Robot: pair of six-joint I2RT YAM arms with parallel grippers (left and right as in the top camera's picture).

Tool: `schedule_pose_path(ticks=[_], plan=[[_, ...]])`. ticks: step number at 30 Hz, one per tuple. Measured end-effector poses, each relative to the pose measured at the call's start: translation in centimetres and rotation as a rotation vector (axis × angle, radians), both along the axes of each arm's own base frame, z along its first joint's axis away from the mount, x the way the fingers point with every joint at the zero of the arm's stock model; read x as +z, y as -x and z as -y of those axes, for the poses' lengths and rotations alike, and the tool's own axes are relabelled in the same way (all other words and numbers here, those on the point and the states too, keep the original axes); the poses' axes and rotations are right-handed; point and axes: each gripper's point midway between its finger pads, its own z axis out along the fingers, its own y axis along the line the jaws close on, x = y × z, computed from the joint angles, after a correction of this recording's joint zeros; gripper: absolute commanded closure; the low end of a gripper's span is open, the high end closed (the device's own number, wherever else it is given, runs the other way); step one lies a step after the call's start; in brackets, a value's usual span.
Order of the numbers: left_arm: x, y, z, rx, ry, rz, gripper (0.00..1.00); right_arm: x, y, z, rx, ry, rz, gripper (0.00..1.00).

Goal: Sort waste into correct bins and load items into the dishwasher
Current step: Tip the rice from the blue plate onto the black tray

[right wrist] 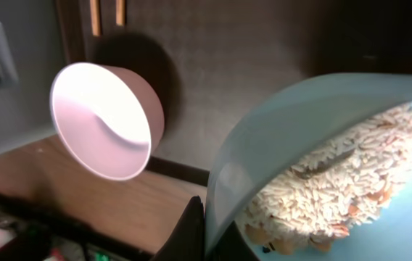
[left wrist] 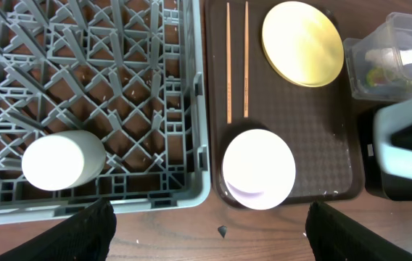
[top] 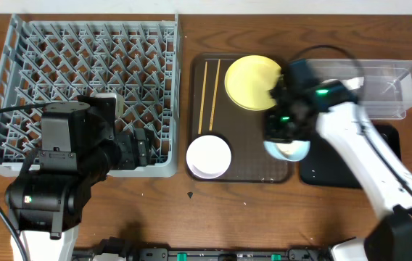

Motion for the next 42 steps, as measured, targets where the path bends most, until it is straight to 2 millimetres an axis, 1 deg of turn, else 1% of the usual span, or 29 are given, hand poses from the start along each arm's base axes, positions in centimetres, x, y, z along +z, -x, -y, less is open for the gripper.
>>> schedule_pose_path(ticks=[2,4,8,10,14,19,23,26,28,33,36,39,42], plan=[[0.0,0.0,0.0,0.0,-0.001,0.0,0.15,0.7,-0.1,1.9,-0.03,-0.047,-0.008,0.99],[0.0,0.0,0.0,-0.001,-0.002,0.0,0.15,0.7,-0.4,3.3,-0.054,-0.097,-0.014,0.99],[0.0,0.0,0.0,-0.002,-0.002,0.0,0.15,-1.3,0.0,6.4,-0.126,-0.232,-0.045,0.99],[0.0,0.0,0.0,-0.002,-0.002,0.0,0.15,-2.2,0.2,7.5,-0.155,-0.326,-0.035,0.99],[0.0,0.0,0.0,-0.002,-0.002,0.0,0.15,-2.6,-0.1,9.7,-0.217,-0.512,0.061,0.99],[0.0,0.0,0.0,-0.002,-0.002,0.0,0.15,-2.0,0.1,12.1,-0.265,-0.66,0.184,0.99],[0.0,0.0,0.0,-0.002,-0.002,0.0,0.15,-1.1,0.4,13.0,-0.269,-0.752,0.287,0.99],[0.0,0.0,0.0,-0.002,-0.002,0.0,0.15,-0.4,1.0,12.9,-0.263,-0.806,0.319,0.99],[0.0,0.0,0.0,-0.002,-0.002,0.0,0.15,-0.5,1.1,12.9,-0.249,-0.812,0.351,0.99],[0.0,0.0,0.0,-0.002,-0.003,-0.001,0.15,0.4,1.0,14.4,-0.292,-0.852,0.43,0.99],[0.0,0.0,0.0,-0.002,-0.002,0.0,0.15,1.3,1.3,14.8,-0.346,-0.91,0.427,0.99],[0.0,0.0,0.0,-0.002,-0.003,0.0,0.15,1.2,1.0,15.1,-0.325,-0.895,0.47,0.99],[0.0,0.0,0.0,-0.002,-0.002,0.0,0.15,1.5,1.3,14.9,-0.343,-0.916,0.45,0.99]])
